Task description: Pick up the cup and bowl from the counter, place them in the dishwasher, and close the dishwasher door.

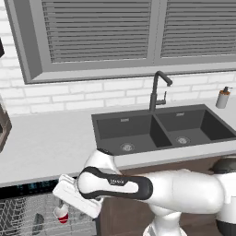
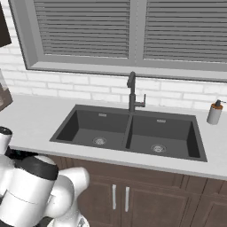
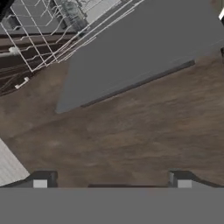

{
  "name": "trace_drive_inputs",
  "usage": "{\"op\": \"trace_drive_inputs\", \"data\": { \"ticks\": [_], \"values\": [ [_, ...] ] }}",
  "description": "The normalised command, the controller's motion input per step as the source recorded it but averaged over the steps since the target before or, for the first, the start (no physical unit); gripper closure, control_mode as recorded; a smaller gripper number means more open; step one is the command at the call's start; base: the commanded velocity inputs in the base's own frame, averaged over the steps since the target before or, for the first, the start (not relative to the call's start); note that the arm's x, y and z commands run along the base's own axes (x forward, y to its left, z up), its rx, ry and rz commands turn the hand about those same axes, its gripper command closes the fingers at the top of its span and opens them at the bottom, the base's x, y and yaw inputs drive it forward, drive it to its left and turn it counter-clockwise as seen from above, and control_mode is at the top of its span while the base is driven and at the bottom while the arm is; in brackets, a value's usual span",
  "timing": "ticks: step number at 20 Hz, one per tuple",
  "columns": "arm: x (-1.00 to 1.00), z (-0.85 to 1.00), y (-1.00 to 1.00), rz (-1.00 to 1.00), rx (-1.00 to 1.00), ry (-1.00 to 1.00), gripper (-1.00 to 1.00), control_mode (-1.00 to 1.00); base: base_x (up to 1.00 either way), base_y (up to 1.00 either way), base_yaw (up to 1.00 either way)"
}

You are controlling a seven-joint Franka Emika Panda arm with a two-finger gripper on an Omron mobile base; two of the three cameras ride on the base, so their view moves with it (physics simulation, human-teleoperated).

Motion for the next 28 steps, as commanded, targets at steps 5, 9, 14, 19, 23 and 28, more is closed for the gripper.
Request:
{"op": "trace_drive_inputs", "data": {
  "ticks": [5, 9, 14, 19, 23, 28],
  "values": [
    [-0.18, -0.01, 0.1, 0.01, -0.03, -0.05, -1.0, -1.0, 0.0, 0.0, 0.0],
    [-0.8, 0.13, 0.01, 0.01, -0.02, -0.24, -1.0, -1.0, 0.0, 0.0, 0.0],
    [-1.0, 0.21, 0.0, 0.0, -0.01, -0.2, -1.0, -1.0, 0.0, 0.0, 0.0],
    [-0.88, -0.17, 0.42, -0.08, -0.15, -0.09, -1.0, -1.0, 0.0, 0.0, 0.0],
    [-0.59, -0.57, 0.44, -0.11, -0.3, -0.18, -1.0, -1.0, 0.0, 0.0, 0.0],
    [-0.16, -0.27, 0.06, -0.01, -0.08, -0.2, -1.0, -1.0, 0.0, 0.0, 0.0]
  ]
}}
